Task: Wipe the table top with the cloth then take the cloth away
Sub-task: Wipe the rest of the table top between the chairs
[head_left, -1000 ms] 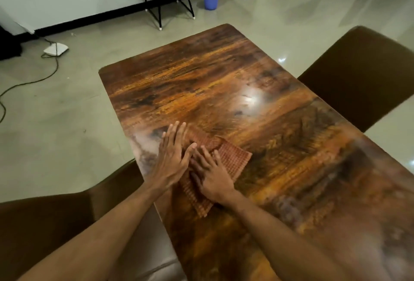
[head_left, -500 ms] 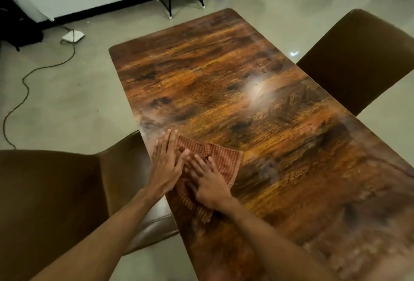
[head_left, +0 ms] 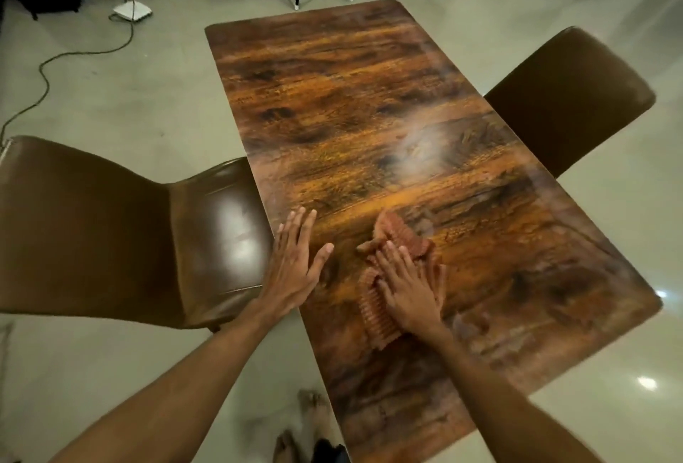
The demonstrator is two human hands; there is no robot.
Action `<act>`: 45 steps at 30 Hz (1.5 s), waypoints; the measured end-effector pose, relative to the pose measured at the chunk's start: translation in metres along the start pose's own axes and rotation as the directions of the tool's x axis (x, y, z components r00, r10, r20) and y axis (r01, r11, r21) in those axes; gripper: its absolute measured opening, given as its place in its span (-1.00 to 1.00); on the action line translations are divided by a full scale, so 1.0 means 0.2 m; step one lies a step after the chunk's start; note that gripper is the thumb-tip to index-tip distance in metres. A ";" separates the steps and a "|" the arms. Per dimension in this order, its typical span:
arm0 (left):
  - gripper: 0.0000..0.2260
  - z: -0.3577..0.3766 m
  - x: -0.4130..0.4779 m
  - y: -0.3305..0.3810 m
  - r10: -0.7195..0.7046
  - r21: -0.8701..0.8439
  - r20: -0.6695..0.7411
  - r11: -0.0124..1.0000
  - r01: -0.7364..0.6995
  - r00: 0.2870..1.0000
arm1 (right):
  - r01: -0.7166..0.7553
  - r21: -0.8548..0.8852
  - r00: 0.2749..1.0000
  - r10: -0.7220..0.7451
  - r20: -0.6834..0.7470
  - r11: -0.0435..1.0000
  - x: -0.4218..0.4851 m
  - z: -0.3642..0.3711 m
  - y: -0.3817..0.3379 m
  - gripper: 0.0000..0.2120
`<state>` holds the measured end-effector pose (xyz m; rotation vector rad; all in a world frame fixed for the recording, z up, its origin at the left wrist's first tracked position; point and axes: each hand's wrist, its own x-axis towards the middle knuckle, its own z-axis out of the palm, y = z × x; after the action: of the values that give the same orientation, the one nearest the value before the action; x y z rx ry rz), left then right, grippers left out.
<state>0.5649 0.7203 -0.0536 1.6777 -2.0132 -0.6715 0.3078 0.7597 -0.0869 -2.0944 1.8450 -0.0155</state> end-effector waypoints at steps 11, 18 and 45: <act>-0.37 0.04 -0.25 0.08 -0.136 0.000 -0.134 0.991 0.137 0.982 | 0.258 -0.017 0.961 -0.255 0.105 0.966 0.09 0.03 -0.18 -0.43; -0.35 0.19 -0.36 0.32 -0.292 0.041 -0.195 0.951 0.305 0.936 | 0.519 -0.099 0.851 -0.504 0.148 0.849 0.02 0.04 0.03 -0.43; -0.37 0.47 -1.07 0.71 -0.420 -0.063 -0.245 0.906 0.418 0.874 | 0.298 0.004 0.954 -0.298 0.020 0.955 -0.96 0.12 0.61 -0.44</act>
<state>0.4345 0.9618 -0.0449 2.1029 -1.4789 -0.5628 0.1668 0.9393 -0.0993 -2.3428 1.5000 -0.0685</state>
